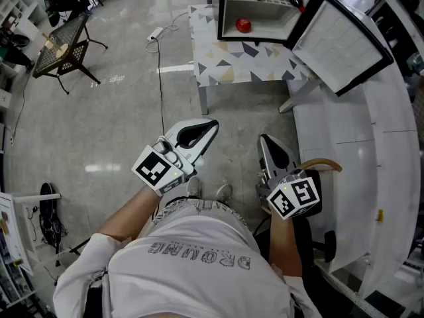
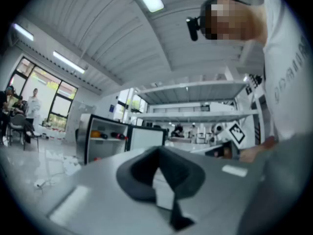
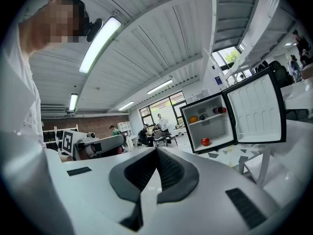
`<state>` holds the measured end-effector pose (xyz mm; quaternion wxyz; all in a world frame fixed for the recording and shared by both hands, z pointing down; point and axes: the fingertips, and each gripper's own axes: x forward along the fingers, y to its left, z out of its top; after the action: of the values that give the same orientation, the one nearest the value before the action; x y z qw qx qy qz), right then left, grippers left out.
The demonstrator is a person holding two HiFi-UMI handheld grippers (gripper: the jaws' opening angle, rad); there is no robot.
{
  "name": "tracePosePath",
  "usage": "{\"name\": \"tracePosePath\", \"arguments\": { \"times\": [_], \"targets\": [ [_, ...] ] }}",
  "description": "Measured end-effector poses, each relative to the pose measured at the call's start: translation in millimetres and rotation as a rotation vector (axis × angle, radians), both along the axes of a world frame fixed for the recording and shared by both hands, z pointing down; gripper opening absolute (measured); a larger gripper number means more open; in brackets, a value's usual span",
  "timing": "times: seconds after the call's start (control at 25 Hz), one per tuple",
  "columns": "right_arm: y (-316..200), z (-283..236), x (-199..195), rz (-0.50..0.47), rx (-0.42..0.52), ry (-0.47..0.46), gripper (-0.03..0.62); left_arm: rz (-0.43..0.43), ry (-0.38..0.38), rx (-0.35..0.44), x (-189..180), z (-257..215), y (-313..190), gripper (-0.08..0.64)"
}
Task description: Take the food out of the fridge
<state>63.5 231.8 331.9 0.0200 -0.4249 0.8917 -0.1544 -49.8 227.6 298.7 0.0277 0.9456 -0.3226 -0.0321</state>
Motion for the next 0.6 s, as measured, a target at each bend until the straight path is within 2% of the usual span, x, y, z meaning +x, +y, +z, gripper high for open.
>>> {"name": "tracePosePath", "arguments": {
  "times": [0.6],
  "targets": [
    [-10.3,-3.8,6.2,-0.004,-0.005,-0.027,0.002,-0.008,0.003,-0.005,9.6,0.8,-7.7,0.008]
  ]
}}
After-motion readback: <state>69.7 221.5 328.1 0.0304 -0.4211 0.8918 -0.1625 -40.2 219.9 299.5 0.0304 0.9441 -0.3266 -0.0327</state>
